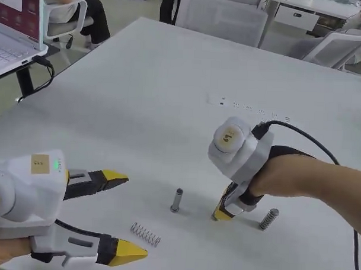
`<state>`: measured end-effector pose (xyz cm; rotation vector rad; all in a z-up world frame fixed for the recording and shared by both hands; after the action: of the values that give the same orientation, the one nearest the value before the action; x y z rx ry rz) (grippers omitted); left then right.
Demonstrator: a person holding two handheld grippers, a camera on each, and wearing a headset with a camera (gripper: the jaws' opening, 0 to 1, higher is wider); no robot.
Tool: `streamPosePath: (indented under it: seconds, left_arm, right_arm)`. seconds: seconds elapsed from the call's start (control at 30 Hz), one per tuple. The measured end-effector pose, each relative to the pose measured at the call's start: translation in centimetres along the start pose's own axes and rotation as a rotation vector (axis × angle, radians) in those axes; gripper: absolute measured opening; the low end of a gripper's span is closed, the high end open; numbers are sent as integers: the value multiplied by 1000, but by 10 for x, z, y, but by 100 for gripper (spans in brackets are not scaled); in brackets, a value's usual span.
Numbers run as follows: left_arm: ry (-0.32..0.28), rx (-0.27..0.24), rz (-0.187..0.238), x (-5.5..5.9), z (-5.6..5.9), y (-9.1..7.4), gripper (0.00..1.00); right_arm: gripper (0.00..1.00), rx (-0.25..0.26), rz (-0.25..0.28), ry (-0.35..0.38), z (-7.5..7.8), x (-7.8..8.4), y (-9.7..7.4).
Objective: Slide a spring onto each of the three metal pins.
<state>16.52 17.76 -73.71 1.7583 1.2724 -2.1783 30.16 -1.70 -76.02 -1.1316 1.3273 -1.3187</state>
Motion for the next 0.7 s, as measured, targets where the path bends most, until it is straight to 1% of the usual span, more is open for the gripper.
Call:
streamPosePath:
  seconds: [0.2, 0.33, 0.6, 0.7]
  left_arm:
    - [-3, 3, -2, 2, 0, 0, 71]
    - [-3, 6, -3, 2, 0, 0, 71]
    - [-2, 10, -1, 1, 1, 1, 71]
    - [-1, 14, -1, 1, 1, 2, 70]
  right_arm:
    - [13, 4, 9, 6, 0, 2, -1]
    - [15, -3, 21, 19, 1, 4, -2]
    - [15, -4, 37, 48, 1, 16, -6]
    - [16, -5, 46, 56, -2, 22, -8]
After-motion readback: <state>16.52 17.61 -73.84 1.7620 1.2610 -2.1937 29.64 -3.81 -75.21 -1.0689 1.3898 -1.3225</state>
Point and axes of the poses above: the centre of the closed fingertips' face, and the gripper's own axes: y roughly forward along the fingers, z roughly to its right, x roughly out of its underside, the point moved 9 cm from there along -y, roughly backward along the fingers, and after that the axes turned 12 degrees about -z, right-handed, at the moved point
